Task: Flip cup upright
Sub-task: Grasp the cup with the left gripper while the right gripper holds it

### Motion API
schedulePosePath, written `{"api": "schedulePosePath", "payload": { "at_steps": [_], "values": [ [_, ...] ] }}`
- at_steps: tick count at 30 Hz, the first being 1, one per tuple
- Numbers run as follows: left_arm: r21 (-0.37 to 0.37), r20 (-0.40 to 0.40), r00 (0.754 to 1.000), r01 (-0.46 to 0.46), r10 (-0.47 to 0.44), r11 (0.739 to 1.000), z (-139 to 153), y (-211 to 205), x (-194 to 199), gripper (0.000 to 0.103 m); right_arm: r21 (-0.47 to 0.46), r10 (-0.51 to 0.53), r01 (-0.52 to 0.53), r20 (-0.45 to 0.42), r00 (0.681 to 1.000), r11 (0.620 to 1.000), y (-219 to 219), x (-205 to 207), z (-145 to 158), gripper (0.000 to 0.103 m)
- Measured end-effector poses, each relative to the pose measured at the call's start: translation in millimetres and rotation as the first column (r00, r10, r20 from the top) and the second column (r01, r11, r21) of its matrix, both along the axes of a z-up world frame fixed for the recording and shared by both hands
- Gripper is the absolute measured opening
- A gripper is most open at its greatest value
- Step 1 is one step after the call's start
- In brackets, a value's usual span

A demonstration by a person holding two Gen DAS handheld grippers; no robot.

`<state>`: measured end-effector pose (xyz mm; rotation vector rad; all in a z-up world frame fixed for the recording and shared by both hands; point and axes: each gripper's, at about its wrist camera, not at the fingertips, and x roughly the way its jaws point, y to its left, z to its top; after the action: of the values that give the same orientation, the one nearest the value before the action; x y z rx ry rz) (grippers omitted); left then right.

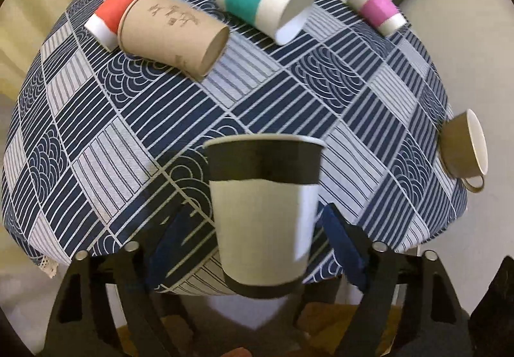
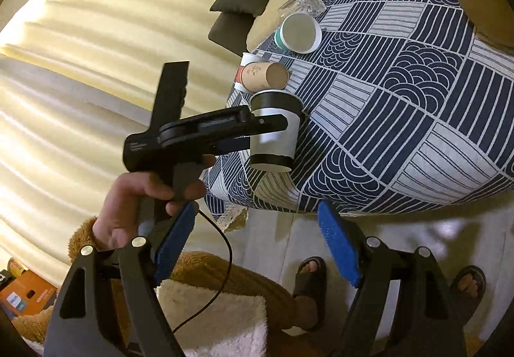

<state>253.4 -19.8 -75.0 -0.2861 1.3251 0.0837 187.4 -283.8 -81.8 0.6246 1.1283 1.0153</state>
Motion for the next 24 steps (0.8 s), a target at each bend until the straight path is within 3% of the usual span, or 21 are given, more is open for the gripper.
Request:
{"api": "schedulePosePath", "payload": {
  "at_steps": [4,7,15,19,24],
  "values": [
    [-0.02,-0.001,1.0,-0.019,0.019,1.0,-2,6,3,0.074,0.004,0.005,-0.005,-0.018,1.0,1.0,2,1,-2,0.078],
    [-0.017,-0.017,1.0,-0.011,0.011,1.0,-4,5,4,0.063,0.003,0.008,-0.008,-0.02,1.0,1.0,3,1,-2,0.078],
    [-0.043,0.005,1.0,-0.016,0.017,0.999,0,7,1,0.063,0.006,-0.004,0.005,-0.044,0.999,1.0,2,3,-8,0.078],
    [-0.06,0.047,0.999,-0.002,0.004,0.998,10,6,-4,0.063,0.005,-0.004,0.004,-0.045,0.999,1.0,3,2,-9,0.078],
    [-0.062,0.17,0.985,0.032,-0.021,0.998,31,3,-18,0.063,0.019,-0.013,0.014,-0.038,0.999,1.0,3,2,-7,0.078]
  ]
}}
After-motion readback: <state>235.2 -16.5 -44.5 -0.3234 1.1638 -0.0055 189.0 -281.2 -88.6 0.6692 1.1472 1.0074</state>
